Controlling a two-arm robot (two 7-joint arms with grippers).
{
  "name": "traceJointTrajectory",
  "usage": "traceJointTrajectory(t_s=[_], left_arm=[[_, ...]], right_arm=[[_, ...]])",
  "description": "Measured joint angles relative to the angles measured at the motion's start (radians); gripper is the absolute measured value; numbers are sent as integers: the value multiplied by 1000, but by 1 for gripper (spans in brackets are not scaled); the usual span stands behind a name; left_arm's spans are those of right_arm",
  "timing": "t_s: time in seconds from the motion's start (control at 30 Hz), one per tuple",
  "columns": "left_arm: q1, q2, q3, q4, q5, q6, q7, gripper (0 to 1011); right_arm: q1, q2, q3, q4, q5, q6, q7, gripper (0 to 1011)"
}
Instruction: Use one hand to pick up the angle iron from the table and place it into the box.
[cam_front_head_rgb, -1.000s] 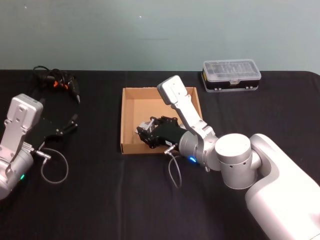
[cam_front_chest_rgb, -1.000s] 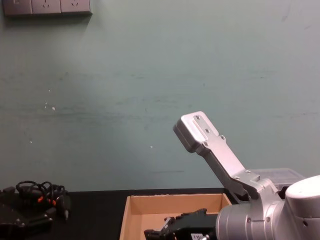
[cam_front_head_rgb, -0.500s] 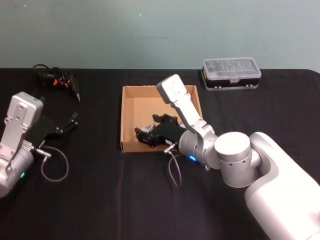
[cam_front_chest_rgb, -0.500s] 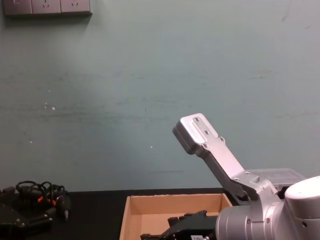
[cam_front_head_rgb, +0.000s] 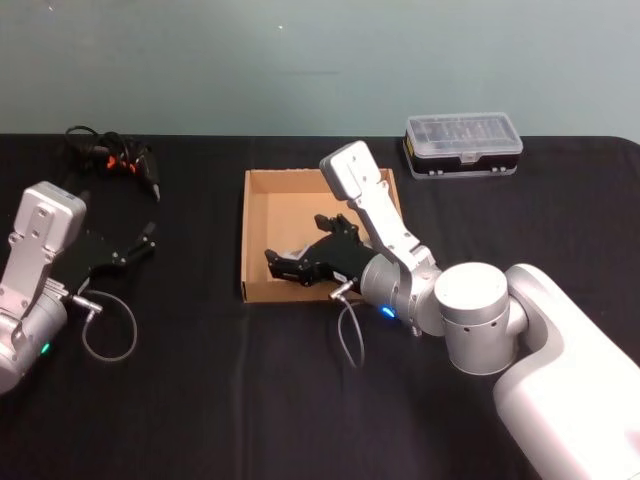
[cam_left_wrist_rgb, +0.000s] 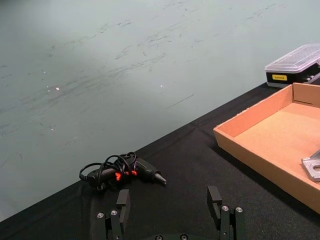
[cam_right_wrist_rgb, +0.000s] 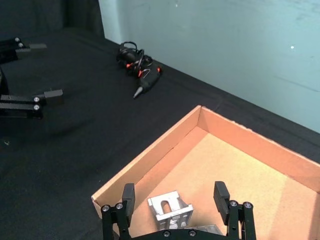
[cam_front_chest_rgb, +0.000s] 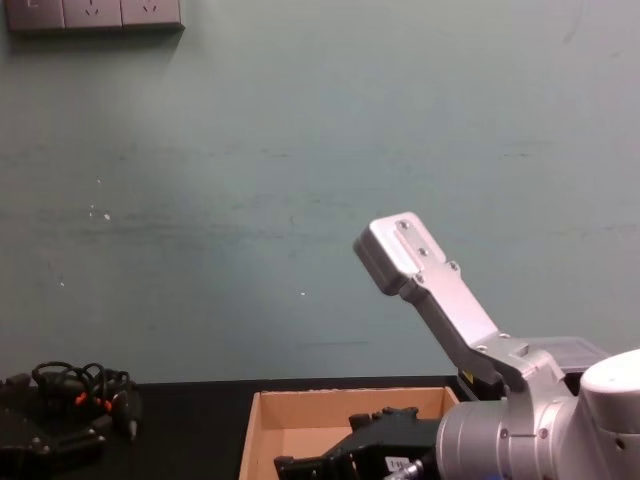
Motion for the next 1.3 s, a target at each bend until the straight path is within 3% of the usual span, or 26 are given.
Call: traceJointTrajectory(t_s=[0.43, 1.0, 1.3], left_arm=[[0, 0, 0, 0, 0, 0, 0, 1011], [0, 0, 0, 0, 0, 0, 0, 1011], [0, 0, 0, 0, 0, 0, 0, 1011]], right_arm=[[-62, 33, 40, -126, 25, -32, -11, 1004], [-237, 128, 203, -325, 88, -159, -89, 1004], [-309, 147, 264, -356, 109, -196, -111, 1004]])
